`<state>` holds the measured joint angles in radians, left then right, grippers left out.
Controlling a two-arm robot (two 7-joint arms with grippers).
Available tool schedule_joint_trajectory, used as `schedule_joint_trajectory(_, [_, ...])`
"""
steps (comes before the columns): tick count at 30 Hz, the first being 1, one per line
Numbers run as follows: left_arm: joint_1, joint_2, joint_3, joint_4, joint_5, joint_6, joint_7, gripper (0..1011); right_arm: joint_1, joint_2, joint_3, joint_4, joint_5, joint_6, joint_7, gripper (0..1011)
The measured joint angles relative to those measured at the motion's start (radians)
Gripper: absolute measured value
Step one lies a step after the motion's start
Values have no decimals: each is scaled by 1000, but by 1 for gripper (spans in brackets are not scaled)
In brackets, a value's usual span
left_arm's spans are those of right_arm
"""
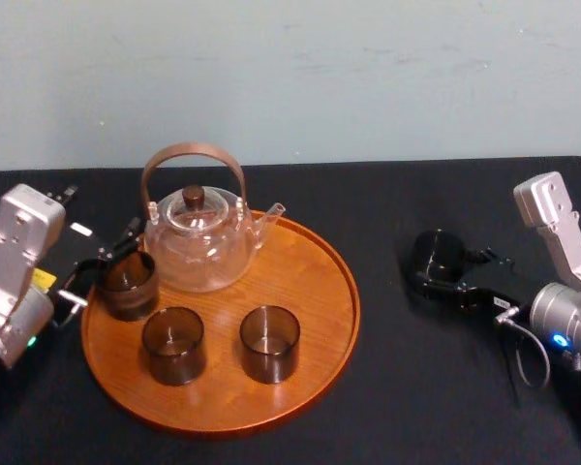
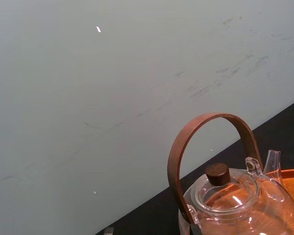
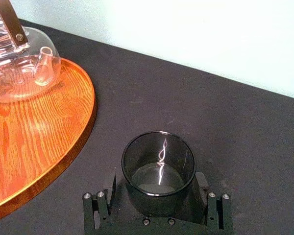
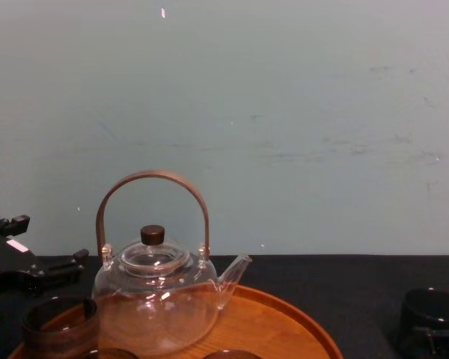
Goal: Pick up the glass from the table and place it on the tray.
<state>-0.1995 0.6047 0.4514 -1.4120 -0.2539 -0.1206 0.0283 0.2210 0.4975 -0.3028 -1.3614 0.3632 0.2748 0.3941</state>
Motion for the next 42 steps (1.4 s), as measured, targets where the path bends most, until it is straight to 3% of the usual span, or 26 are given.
schedule_joint_trajectory(19, [0, 0, 0, 0, 0, 0, 0, 1001, 69, -36, -19, 72, -23, -14, 3, 1002])
schedule_joint_trajectory(30, [0, 0, 0, 0, 0, 0, 0, 1001, 71, -37, -21, 74, -27, -16, 3, 1000])
schedule_joint_trajectory(36, [0, 0, 0, 0, 0, 0, 0, 1001, 70, -36, -20, 72, -25, -15, 3, 912])
schedule_joint_trajectory(42, [0, 0, 0, 0, 0, 0, 0, 1001, 69, -35, -20, 72, -23, -15, 3, 905])
